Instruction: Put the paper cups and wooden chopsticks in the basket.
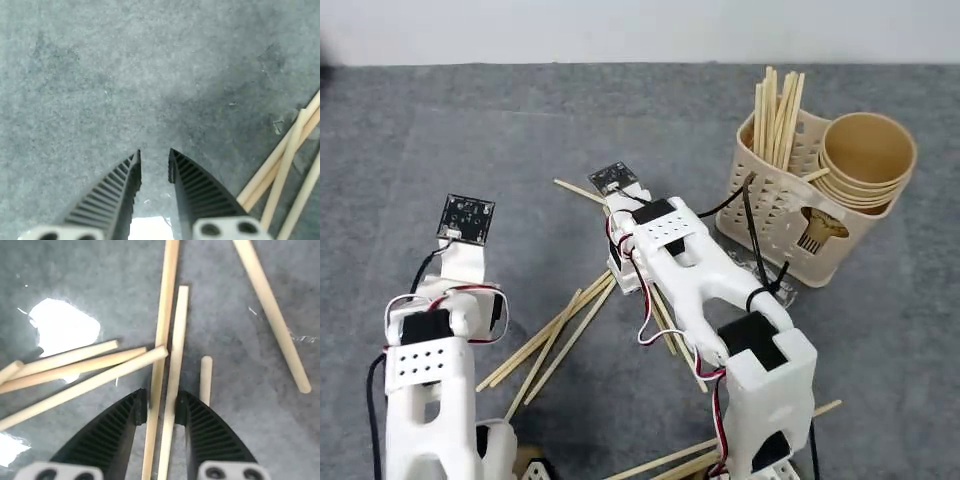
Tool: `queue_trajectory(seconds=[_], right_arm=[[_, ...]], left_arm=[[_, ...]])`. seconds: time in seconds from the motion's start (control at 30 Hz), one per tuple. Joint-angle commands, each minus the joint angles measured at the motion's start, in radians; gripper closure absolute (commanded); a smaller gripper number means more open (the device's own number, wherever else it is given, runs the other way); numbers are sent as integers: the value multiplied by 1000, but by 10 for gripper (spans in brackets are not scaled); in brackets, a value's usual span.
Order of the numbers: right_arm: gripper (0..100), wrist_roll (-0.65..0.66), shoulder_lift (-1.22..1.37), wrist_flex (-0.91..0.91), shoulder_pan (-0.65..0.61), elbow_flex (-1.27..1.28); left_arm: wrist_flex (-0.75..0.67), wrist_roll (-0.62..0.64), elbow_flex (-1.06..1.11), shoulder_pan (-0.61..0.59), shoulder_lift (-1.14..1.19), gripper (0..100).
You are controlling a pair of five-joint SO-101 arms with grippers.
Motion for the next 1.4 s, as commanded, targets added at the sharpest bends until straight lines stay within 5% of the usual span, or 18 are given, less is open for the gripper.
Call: queue_trajectory(seconds=[0.0,0.2,0.33,1.1,1.37], right_arm=[[876,49,21,-13,13,-34],[884,60,45,-8,12,-35],[991,61,45,-8,12,-37],[991,152,-386,223,19,-49],[991,152,-461,341,73,-267]], left_arm=[[-51,-5,13,-3,-37,913],[-57,-5,19,-3,-37,913],[-55,-5,21,-3,-37,913],[-89,-6,70,-3,-37,914],[-92,-6,79,-3,-37,914]])
